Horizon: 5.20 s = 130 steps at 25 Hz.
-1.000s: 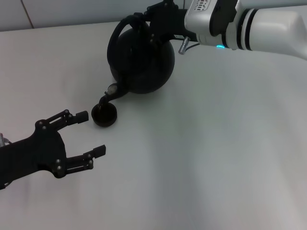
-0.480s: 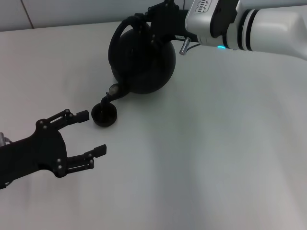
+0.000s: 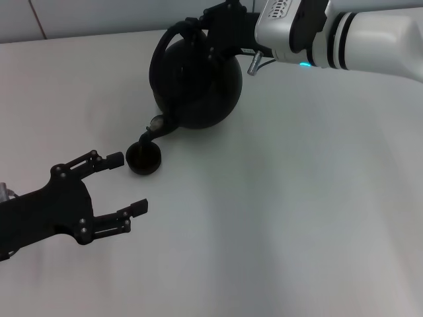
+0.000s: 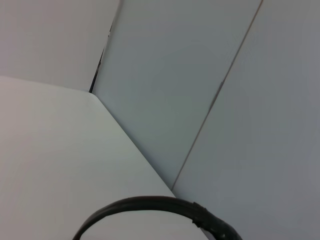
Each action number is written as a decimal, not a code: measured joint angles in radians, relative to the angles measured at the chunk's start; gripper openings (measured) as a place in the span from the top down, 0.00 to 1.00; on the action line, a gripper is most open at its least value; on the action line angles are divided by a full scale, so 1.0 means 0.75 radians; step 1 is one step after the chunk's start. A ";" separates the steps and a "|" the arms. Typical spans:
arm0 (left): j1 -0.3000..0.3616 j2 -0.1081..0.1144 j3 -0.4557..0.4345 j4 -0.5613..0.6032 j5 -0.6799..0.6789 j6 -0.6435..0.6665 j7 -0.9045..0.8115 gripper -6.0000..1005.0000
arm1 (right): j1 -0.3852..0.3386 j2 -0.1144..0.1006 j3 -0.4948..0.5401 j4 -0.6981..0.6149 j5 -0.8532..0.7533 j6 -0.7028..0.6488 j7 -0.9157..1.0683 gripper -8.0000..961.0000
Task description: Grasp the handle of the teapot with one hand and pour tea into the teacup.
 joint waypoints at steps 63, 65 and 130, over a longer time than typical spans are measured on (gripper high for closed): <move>-0.012 -0.013 0.000 0.035 0.000 -0.029 0.000 0.14 | -0.407 0.001 0.073 0.095 0.750 -0.014 0.018 0.84; -0.017 -0.012 0.000 0.035 0.000 -0.030 0.000 0.14 | -0.407 0.001 0.074 0.105 0.751 -0.014 0.024 0.83; -0.026 0.003 0.000 0.068 0.000 -0.027 -0.013 0.14 | -0.714 -0.001 0.081 -0.101 0.531 -0.405 0.126 0.31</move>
